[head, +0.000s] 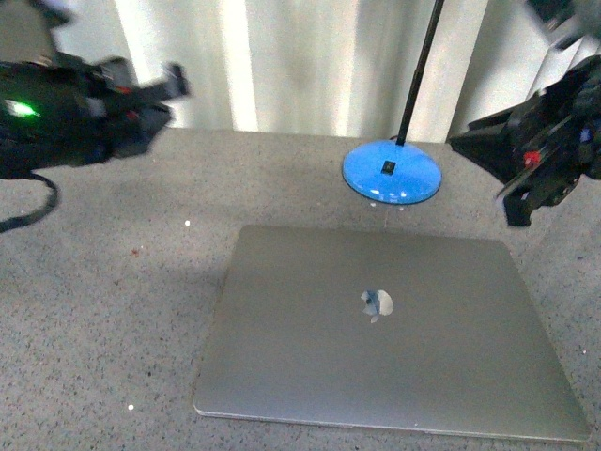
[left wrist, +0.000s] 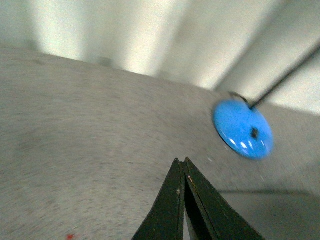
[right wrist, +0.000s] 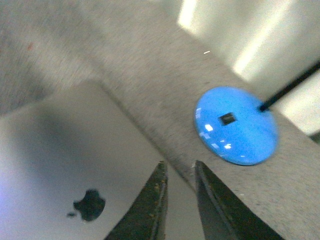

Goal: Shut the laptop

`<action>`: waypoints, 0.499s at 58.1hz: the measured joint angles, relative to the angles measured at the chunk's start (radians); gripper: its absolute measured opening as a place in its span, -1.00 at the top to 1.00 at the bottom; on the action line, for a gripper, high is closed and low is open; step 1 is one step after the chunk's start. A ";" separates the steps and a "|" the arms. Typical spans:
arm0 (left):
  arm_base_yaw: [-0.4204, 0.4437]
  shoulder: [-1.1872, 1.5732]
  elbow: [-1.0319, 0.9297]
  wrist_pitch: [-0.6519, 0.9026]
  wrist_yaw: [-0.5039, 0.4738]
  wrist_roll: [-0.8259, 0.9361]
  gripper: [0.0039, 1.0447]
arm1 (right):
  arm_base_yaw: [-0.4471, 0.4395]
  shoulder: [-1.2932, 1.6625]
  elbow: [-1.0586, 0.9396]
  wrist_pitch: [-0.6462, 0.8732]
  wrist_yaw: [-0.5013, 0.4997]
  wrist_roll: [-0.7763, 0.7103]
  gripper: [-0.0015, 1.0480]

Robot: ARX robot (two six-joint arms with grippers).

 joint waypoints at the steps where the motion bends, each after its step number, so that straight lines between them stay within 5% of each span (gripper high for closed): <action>1: 0.006 -0.020 -0.017 -0.002 -0.024 -0.022 0.81 | -0.001 -0.001 -0.001 0.000 0.000 0.012 0.25; 20: 0.008 -0.054 -0.053 0.010 -0.052 -0.115 -0.25 | 0.002 0.014 -0.017 -0.001 0.000 0.128 -0.86; 24: 0.007 -0.029 -0.141 0.286 -0.200 0.060 0.04 | 0.008 0.021 -0.025 0.033 0.044 0.145 -0.83; 29: 0.027 -0.074 -0.239 0.417 -0.202 0.217 0.35 | 0.033 0.042 -0.146 0.415 0.403 0.212 -0.53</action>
